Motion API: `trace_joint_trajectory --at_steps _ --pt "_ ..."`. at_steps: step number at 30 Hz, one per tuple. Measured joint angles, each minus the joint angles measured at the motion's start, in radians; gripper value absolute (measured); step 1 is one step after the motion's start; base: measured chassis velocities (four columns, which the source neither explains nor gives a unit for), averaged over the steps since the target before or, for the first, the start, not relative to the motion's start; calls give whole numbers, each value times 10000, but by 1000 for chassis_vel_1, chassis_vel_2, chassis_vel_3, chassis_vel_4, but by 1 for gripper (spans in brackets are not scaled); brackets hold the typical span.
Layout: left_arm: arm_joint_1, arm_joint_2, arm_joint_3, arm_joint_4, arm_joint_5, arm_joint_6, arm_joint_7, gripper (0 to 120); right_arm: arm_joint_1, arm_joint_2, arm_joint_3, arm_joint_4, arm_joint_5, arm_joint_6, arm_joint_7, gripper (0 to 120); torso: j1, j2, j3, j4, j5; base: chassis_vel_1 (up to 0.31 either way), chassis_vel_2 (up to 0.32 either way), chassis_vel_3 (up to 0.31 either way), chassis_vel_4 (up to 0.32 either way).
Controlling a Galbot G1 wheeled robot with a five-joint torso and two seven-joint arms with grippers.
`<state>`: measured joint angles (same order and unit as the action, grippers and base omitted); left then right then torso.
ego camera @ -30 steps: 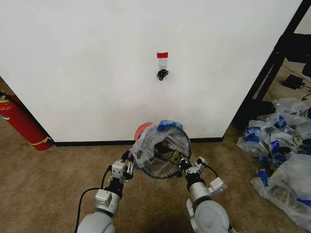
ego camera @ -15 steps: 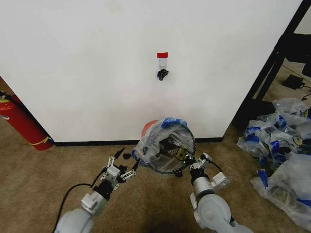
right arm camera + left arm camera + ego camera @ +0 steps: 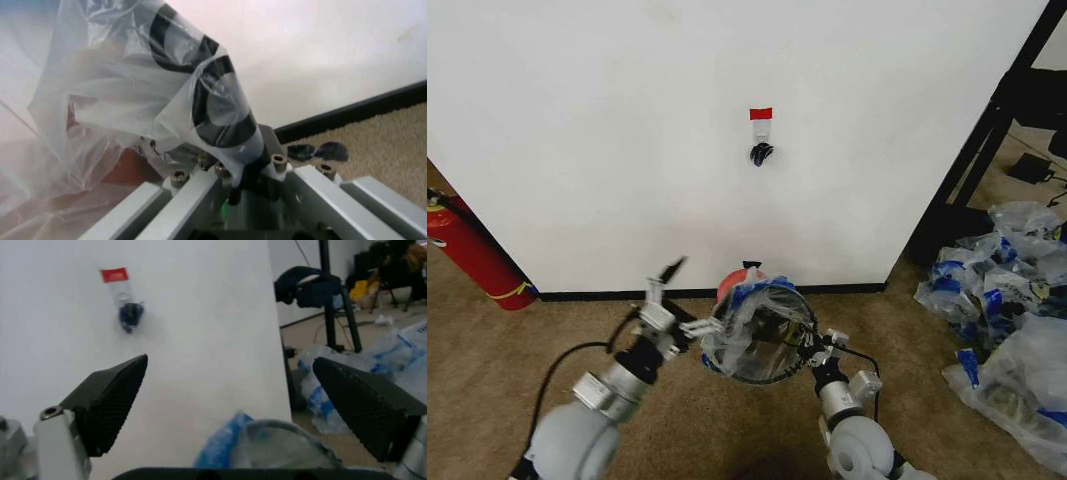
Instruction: Pick up the garbage bag from the wall and place it over the trash bin.
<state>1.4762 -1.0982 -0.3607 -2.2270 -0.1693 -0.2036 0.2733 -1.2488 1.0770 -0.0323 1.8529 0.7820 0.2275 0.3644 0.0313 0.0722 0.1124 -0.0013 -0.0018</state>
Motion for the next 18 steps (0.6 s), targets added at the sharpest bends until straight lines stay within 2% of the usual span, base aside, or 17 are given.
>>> trace_joint_trajectory --at_steps 4,6,7,13,15,18 --pt "-184 48 138 260 227 229 -3 90 5 -73 -20 -52 -251 0 -214 0 0 0 0 -2 -2 0 0 0 0" --pt "-457 172 215 530 247 602 -153 75 -34 -125 -29 -137 -548 46 -656 0 0 0 0 1 0 0 0 0 0" --pt "-457 172 215 530 247 602 -153 75 -34 -125 -29 -137 -548 46 -656 0 0 0 0 1 0 0 0 0 0" --pt "-687 194 430 780 268 1005 -344 51 -71 -102 -70 -145 -778 129 -908 0 0 0 0 -2 0 0 0 0 0" --pt "-685 177 451 780 277 1024 -345 49 -70 -101 -71 -144 -788 134 -910 0 0 0 0 -2 -1 0 0 0 0" --pt "-675 99 475 775 366 1107 -346 36 -70 -99 -71 -108 -796 153 -909 0 0 0 0 -2 0 0 0 0 0"
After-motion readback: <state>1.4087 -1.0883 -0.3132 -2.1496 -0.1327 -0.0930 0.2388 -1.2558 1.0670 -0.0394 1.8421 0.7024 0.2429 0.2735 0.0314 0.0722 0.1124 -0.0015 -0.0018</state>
